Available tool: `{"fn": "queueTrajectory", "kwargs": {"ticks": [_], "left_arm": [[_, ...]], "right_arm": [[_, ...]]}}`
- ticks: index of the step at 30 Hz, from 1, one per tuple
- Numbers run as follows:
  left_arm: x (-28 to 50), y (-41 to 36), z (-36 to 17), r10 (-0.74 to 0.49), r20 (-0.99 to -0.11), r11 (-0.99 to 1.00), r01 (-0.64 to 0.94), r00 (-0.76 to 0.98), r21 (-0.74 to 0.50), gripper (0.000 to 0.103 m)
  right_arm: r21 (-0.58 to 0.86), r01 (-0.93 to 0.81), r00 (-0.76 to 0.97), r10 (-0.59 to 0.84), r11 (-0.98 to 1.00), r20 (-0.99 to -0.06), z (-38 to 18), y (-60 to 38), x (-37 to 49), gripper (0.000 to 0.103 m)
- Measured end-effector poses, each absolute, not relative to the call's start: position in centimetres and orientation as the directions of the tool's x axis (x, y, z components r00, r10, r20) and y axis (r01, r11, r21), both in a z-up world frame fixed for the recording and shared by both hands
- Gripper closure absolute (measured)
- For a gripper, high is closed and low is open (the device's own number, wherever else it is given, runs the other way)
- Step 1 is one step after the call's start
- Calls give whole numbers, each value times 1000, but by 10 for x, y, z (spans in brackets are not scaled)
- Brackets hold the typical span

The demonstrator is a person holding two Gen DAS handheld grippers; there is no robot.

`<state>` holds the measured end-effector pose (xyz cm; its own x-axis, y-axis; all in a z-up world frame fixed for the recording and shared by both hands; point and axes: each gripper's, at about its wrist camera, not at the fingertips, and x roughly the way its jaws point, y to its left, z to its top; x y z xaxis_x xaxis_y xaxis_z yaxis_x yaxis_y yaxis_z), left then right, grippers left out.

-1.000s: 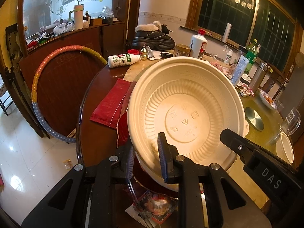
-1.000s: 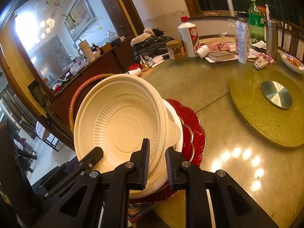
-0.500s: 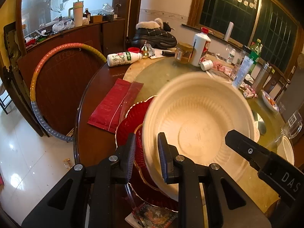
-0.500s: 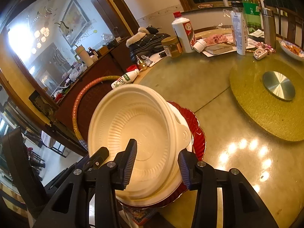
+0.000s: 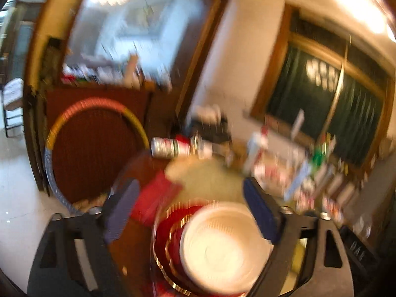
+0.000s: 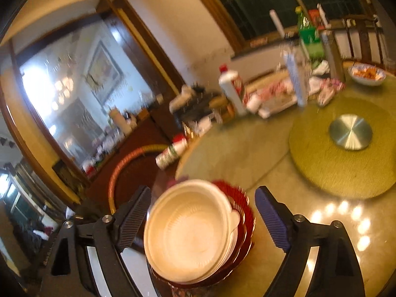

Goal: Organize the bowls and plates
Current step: 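Move both tools to the second cream ribbed bowl and grasp its rim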

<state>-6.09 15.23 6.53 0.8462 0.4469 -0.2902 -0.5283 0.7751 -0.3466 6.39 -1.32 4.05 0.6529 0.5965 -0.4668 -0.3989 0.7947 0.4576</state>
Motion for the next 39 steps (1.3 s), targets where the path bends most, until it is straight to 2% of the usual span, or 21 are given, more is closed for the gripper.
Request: {"fn": "queueTrajectory", "kwargs": {"ticks": [3, 4, 7, 11, 16, 22, 25, 31, 39], "left_arm": [[-68, 136, 77, 447, -201, 798, -490, 872, -351, 7], [-65, 129, 78, 431, -189, 810, -471, 882, -351, 2], [-54, 108, 80, 364, -185, 850, -407, 913, -333, 0], [-16, 69, 77, 214, -273, 911, -293, 938, -291, 0], [46, 12, 61, -72, -489, 946, -96, 869, -308, 0], [104, -58, 34, -250, -657, 940, 15, 711, -341, 0], [119, -90, 26, -297, -697, 931, 37, 653, -362, 0], [145, -155, 17, -319, -733, 939, 97, 601, -329, 0], [173, -205, -6, -324, -783, 944, 127, 530, -304, 0]], "right_arm": [[450, -393, 704, 577, 802, -415, 49, -34, 59, 3], [445, -389, 713, 570, 807, -410, 50, -41, 59, 3], [430, -372, 722, 548, 823, -422, 51, -65, 62, 3], [414, -305, 733, 489, 858, -474, 47, -110, 70, 2], [445, -187, 719, 430, 876, -546, 40, -179, 80, 2], [453, 22, 716, 303, 891, -629, 29, -276, 89, 2], [458, 118, 698, 254, 881, -670, 21, -318, 92, 2], [483, 242, 667, 217, 842, -713, 6, -379, 100, 2], [542, 319, 654, 233, 777, -720, -12, -420, 116, 3]]}}
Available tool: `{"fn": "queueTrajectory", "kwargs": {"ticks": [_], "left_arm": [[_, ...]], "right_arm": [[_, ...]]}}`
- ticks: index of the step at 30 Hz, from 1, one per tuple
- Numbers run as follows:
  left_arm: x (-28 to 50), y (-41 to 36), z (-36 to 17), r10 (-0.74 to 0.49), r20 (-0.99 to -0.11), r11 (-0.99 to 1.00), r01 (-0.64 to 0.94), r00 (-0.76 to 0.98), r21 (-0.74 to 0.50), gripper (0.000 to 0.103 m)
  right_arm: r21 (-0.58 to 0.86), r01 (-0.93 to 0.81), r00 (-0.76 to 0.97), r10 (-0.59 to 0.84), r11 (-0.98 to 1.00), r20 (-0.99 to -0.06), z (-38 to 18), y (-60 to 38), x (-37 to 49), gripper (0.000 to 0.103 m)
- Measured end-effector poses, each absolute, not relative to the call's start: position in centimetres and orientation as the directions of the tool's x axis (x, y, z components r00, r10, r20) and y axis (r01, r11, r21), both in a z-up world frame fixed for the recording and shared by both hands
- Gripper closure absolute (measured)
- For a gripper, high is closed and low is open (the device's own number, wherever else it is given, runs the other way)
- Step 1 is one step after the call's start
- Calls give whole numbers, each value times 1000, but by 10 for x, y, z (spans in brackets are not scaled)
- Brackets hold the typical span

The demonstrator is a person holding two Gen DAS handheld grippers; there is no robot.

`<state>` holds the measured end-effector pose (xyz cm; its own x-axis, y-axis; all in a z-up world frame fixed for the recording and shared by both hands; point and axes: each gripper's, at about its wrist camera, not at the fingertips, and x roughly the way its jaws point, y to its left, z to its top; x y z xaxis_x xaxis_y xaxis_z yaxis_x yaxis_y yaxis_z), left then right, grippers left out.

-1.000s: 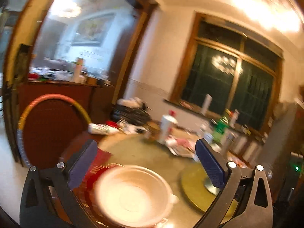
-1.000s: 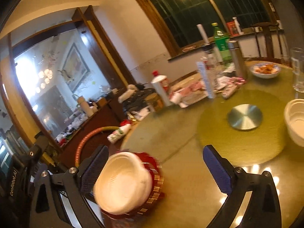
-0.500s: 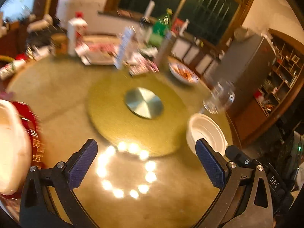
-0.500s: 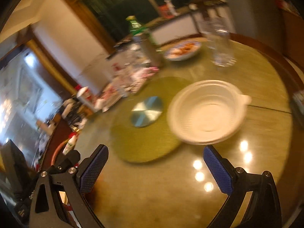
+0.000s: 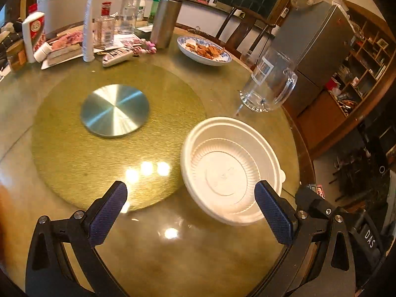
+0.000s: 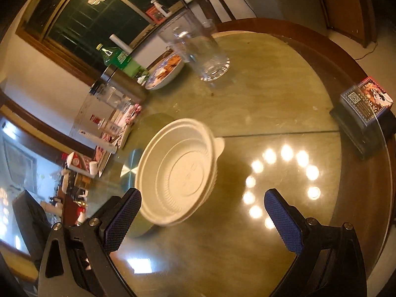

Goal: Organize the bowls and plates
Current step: 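Move both tools to the second cream ribbed bowl and grasp its rim, then lift the second cream bowl upright and carry it toward the plate stack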

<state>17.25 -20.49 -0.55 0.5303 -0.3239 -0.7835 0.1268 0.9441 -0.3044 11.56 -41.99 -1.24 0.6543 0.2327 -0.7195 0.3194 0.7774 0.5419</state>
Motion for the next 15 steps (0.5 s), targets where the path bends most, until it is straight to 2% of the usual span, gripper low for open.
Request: {"fn": "queueTrajectory", "kwargs": {"ticks": [6, 9, 11, 12, 13, 14, 15], "left_arm": [[180, -216, -17, -277, -793, 960, 120, 543, -253, 1], [183, -218, -21, -260, -793, 965, 119, 552, -234, 8], [184, -218, -23, -244, -791, 969, 116, 562, -217, 22], [185, -218, -24, -222, -793, 975, 113, 568, -192, 45], [186, -220, -27, -185, -801, 983, 110, 569, -149, 76], [188, -221, -29, -167, -809, 986, 116, 564, -122, 86], [189, -220, -33, -157, -818, 987, 118, 554, -110, 89]], "right_arm": [[549, 336, 637, 244, 766, -731, -24, -427, 132, 12], [548, 340, 627, 251, 764, -738, -31, -425, 140, 19], [536, 340, 618, 246, 773, -747, -34, -423, 144, 25], [534, 340, 616, 245, 774, -749, -35, -422, 147, 30], [526, 345, 611, 240, 777, -755, -38, -421, 149, 34], [513, 351, 599, 234, 783, -766, -41, -419, 152, 48], [503, 350, 583, 237, 790, -777, -44, -417, 154, 67]]}}
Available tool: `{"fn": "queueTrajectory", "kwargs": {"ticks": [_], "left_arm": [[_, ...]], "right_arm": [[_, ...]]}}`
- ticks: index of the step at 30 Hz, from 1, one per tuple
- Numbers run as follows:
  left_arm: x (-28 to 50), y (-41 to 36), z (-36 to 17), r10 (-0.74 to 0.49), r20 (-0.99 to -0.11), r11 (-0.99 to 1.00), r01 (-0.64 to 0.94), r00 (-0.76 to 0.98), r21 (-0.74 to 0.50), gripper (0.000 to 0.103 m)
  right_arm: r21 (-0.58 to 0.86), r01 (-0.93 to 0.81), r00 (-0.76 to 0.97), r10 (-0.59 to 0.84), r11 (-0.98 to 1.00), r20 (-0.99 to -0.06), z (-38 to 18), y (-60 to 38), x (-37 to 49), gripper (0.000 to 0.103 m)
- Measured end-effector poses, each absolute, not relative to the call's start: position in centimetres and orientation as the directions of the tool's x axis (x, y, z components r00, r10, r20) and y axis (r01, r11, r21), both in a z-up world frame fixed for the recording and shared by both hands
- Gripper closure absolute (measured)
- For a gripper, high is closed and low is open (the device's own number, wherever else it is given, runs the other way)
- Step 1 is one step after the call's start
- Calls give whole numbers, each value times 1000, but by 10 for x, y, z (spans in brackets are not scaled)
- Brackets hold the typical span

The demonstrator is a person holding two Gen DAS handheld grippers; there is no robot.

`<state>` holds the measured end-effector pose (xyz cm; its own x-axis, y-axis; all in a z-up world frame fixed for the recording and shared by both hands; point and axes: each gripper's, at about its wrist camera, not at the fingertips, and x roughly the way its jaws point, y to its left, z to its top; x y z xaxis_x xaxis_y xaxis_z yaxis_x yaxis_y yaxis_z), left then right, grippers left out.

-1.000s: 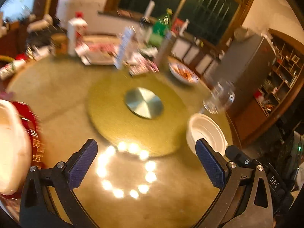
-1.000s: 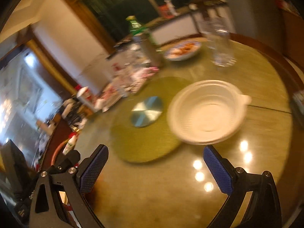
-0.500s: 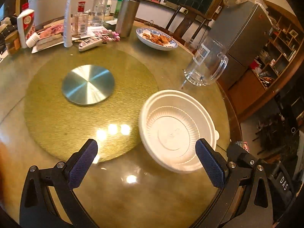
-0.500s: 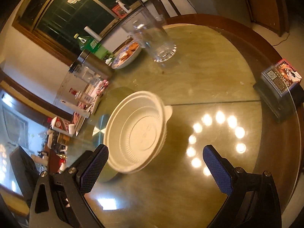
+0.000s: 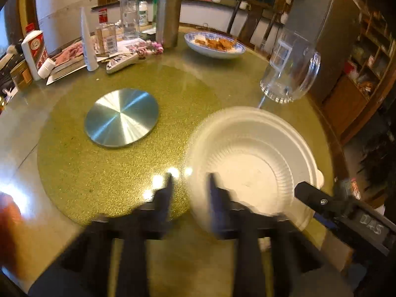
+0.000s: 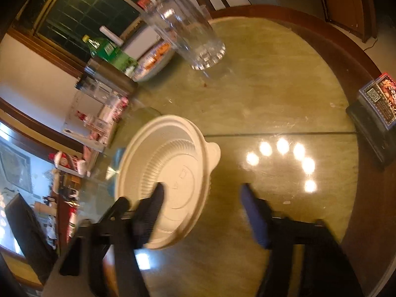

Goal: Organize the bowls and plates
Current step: 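Lift the second cream bowl upright and carry it toward the plate stack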

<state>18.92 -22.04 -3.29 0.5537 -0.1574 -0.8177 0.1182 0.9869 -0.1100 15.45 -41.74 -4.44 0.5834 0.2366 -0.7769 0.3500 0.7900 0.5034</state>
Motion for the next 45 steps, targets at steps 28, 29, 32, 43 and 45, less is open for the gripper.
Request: {"fn": "queueTrajectory", "kwargs": {"ticks": [28, 29, 32, 43, 45], "left_arm": [[147, -157, -23, -123, -691, 991, 56, 712, -119, 90], [147, -156, -23, -128, -693, 991, 58, 710, -124, 90], [145, -156, -24, -132, -689, 990, 62, 712, -126, 90], [144, -154, -27, -134, -688, 990, 66, 713, -124, 90], [144, -154, -27, -133, -690, 990, 66, 712, -123, 90]], "right_arm": [[450, 179, 799, 137, 875, -585, -31, -327, 122, 93], [448, 179, 800, 135, 876, -584, -32, -327, 122, 93], [448, 173, 805, 137, 877, -578, -33, -327, 121, 93], [434, 158, 807, 138, 887, -574, -36, -323, 120, 93], [434, 157, 805, 139, 887, -576, -37, -323, 120, 93]]}}
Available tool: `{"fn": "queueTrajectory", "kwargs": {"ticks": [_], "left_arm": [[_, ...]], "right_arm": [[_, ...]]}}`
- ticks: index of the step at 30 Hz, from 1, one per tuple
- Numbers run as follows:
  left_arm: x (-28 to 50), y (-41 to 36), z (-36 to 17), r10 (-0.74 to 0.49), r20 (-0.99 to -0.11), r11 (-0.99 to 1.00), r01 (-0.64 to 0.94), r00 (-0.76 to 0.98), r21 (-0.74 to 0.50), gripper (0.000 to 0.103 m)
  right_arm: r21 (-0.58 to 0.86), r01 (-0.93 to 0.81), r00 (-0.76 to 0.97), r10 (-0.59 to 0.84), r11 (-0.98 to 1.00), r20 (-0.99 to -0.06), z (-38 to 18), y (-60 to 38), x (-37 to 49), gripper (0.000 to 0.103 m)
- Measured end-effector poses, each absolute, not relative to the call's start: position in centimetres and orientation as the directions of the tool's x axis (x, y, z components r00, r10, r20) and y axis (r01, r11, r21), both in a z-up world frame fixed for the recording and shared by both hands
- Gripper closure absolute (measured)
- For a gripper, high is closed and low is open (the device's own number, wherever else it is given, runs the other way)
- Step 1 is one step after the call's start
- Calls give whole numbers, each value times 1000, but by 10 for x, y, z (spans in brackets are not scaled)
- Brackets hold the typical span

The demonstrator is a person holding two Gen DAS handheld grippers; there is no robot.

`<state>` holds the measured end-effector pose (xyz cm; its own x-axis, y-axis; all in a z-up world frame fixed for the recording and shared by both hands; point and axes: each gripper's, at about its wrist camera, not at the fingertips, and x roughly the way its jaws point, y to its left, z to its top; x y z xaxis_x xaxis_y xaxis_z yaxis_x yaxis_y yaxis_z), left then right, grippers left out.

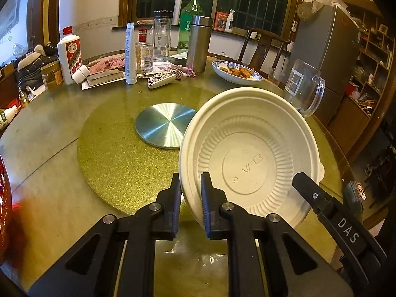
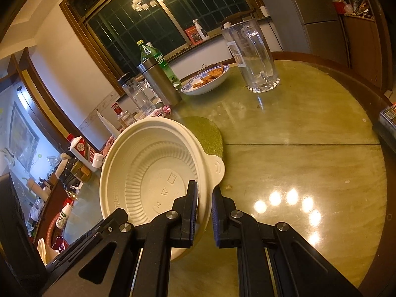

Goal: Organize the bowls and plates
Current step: 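Lift the second cream bowl upright and carry it toward the plate stack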

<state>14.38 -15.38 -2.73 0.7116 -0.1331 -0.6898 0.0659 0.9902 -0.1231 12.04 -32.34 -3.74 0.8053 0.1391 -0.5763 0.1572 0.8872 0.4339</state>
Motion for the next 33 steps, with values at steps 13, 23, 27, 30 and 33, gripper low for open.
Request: {"fn": "queueTrajectory", "kwargs": {"ticks": [13, 23, 27, 30, 33], "left_arm": [[144, -154, -28, -128, -691, 991, 64, 711, -118, 90], [144, -154, -28, -127, -690, 991, 64, 712, -116, 90], [144, -153, -28, -128, -690, 991, 64, 712, -117, 90], [144, -154, -28, -126, -689, 991, 64, 713, -115, 90], [144, -154, -29, -125, -689, 991, 64, 714, -113, 90]], "right_arm": [[435, 157, 802, 143, 887, -580, -39, -324, 122, 93], [436, 156, 802, 144, 886, -579, -39, -325, 122, 93], [436, 156, 802, 144, 886, -580, -39, -325, 122, 93], [436, 156, 803, 144, 886, -579, -39, -326, 121, 93], [437, 155, 802, 145, 886, -579, -39, -326, 122, 93]]}}
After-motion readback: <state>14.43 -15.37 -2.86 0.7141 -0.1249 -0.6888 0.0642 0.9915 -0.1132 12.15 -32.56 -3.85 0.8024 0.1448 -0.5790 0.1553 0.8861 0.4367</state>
